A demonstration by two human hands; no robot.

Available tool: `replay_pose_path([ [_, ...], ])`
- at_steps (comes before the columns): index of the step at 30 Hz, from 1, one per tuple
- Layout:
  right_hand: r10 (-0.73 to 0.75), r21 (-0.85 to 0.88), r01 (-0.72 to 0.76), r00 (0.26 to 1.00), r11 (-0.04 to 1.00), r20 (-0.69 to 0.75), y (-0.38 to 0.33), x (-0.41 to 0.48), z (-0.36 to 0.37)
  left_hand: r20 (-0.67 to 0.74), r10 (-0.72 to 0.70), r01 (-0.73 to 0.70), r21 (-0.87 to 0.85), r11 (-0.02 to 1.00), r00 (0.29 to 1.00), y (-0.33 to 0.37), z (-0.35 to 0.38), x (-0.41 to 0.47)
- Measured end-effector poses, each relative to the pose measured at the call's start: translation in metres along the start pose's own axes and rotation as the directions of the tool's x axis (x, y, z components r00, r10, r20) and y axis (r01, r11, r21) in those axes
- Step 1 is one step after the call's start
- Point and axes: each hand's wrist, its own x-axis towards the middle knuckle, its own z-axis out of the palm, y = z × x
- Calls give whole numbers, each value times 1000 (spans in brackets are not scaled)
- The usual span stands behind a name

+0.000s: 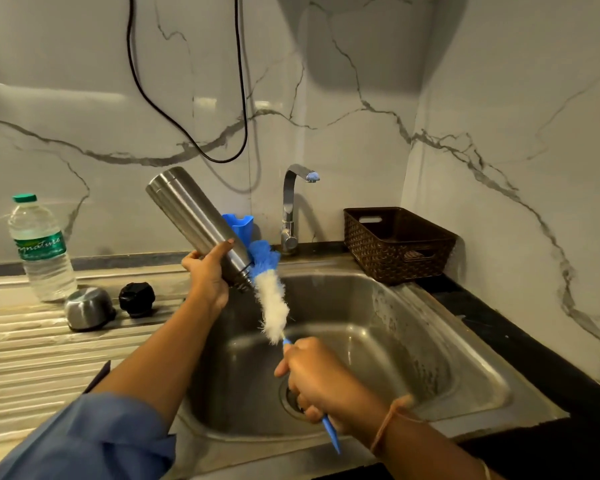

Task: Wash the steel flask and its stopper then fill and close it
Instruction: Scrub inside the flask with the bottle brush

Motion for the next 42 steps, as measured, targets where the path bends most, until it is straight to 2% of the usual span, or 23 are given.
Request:
replay_pose_path([
  [1,8,20,-8,1000,1000,8,2,-1,0,4,-6,6,-1,1000,1000,-1,-1,0],
  [4,50,9,-50,995,999,-89,-3,8,-12,31,-1,0,13,1000,1000,-11,0,-7],
  [7,82,6,-82,993,997,-87,-10,12,-19,74,-21,17,52,998,997,-18,-1,-12],
  [10,90,-15,-91,994,996,-62,-5,-1,-14,33,-9,5,97,995,999,-16,-3,-5],
  [12,56,-44,-59,996,997,-72,0,-6,-10,14,-13,12,63,998,1000,-13,-4,0],
  [15,45,-41,-50,993,998,-114,-4,4,-19,105,-97,101,-27,995,990,-14,-4,1],
  [17,58,-24,-62,988,998,-146,-10,10,-25,149,-112,115,-13,993,982,-20,-1,-5],
  [19,67,-9,-68,990,998,-125,-13,10,-23,108,-91,90,22,996,990,-24,2,-10],
  [23,-99,-309,68,991,948,-86,0,-4,-8,-80,-28,35,83,996,996,-19,2,-7],
  [25,-107,-338,86,993,937,-42,1,-7,-9,-105,-70,76,55,996,992,-19,-3,-5],
  [27,-62,-279,53,998,959,-25,-5,-3,-15,-41,-115,117,38,992,992,-22,-7,-6],
  [29,71,-124,-78,996,989,-61,-10,4,-25,20,-129,127,67,990,991,-26,-8,-9],
  [31,143,-76,-145,989,987,-34,-10,12,-32,70,-125,119,82,990,990,-28,-4,-12],
  [33,138,-85,-140,990,987,-29,-5,14,-30,96,-98,93,60,994,991,-25,3,-13],
  [38,21,-164,-38,995,986,-100,8,6,-19,14,-65,64,58,996,998,-17,8,-11],
  [42,68,-1,-69,989,998,-133,7,13,-27,9,-30,29,75,997,1000,-21,6,-15],
])
